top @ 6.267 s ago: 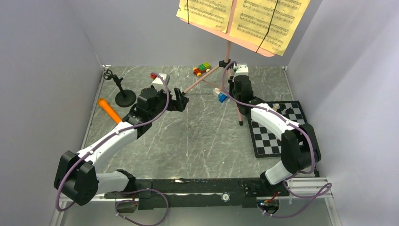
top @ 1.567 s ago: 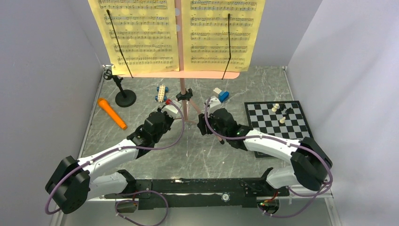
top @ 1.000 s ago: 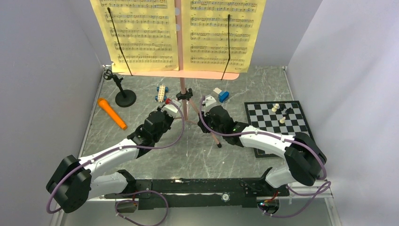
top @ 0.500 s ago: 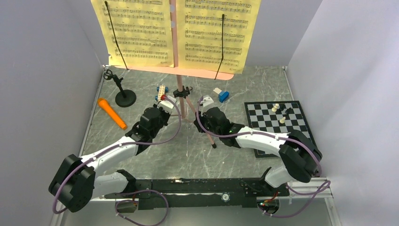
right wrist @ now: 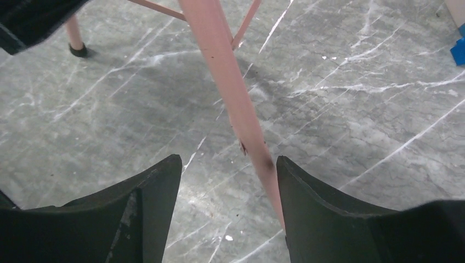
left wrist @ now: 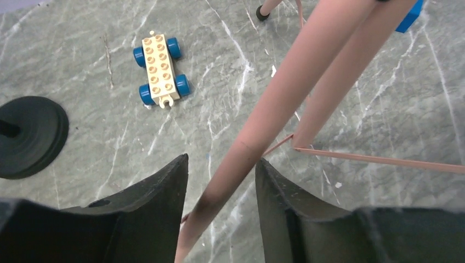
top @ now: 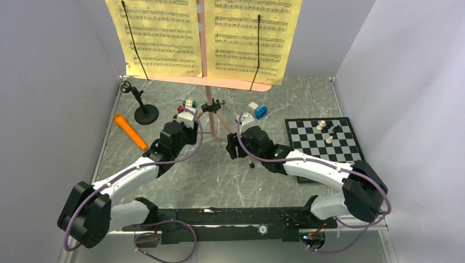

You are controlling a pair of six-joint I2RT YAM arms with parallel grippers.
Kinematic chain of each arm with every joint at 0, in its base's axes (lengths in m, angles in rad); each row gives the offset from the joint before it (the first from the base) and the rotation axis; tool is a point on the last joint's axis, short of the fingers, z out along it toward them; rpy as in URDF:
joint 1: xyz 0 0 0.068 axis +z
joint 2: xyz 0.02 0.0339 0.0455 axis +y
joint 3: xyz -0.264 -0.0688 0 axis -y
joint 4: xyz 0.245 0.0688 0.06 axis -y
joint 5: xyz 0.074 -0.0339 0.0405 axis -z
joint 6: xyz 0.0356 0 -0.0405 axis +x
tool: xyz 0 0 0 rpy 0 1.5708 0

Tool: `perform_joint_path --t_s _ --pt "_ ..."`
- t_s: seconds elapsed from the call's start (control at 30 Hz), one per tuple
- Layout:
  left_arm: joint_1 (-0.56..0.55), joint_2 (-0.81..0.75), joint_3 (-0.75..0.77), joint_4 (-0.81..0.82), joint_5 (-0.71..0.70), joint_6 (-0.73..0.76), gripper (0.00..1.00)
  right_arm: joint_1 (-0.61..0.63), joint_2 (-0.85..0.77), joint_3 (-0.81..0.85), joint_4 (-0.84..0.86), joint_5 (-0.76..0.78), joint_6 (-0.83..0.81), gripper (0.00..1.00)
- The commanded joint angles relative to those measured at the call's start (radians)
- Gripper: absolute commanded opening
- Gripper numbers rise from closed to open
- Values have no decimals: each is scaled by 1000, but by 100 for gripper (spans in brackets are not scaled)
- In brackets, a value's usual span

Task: Pack up the instrument practice props

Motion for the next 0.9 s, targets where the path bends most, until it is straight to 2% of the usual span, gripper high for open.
perform_joint_path --t_s 0.0,0.23,0.37,0.5,0.67,0.87 --pt "-2 -73 53 -41 16 -91 55 5 -120 -5 -75 8 17 69" --pt "-24 -209 60 -159 6 -122 70 -29 -303 -6 -207 112 54 75" --pt "-77 -350 32 -216 1 -133 77 -152 -433 17 -296 107 138 81" --pt "-128 -485 -8 -270 33 -200 98 -284 -561 59 -351 62 152 81" --pt "-253 -545 57 -333 1 -203 99 -315 -676 166 -417 138 107 80" --pt "-449 -466 296 -390 -119 -110 99 -316 -720 329 -455 133 46 82"
